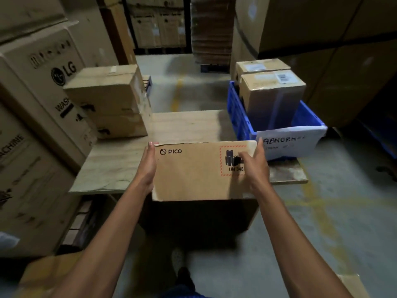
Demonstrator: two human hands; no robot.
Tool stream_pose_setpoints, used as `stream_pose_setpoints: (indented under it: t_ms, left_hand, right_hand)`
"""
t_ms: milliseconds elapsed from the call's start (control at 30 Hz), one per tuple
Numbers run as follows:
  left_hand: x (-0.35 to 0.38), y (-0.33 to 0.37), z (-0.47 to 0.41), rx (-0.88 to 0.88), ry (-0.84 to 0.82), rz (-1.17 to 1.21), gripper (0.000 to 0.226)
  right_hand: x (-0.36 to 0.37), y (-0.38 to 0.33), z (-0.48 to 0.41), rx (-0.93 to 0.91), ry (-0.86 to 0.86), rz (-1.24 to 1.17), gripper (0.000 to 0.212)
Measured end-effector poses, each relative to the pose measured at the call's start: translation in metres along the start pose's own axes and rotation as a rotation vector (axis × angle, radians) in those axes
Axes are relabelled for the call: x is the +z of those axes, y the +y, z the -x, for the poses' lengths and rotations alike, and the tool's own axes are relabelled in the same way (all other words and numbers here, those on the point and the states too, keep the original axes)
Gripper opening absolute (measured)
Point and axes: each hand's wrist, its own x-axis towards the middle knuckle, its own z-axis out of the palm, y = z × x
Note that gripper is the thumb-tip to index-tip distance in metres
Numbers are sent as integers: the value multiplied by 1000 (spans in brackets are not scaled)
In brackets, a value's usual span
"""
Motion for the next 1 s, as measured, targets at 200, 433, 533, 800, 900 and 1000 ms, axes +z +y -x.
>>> stream_pose_setpoints:
  t_ms: [200,433,533,800,900,1000]
  left_hand:
    - [-6,43,-47,78,152,60,60]
    - [-35,28,-133,59,255,-51,11]
    - [-44,23,-158,72,236,-30,16]
    - [-50,6,-189,55,176,-154,18]
    - [-48,-3,-188,70,164,-245,19]
    - [-47,-4,-188,108,181,-365,14]
  right_hand:
    - [63,-19,-52,36,-21,-150,62]
    - [139,-16,-115,141,19,-113,41]
    - [166,-6,-131,187,47,-53,44]
    - [198,11,-158,222,66,12,45]
    - [200,18,-165,207,71,61,45]
    - [201,20,-167,173,65,126,40]
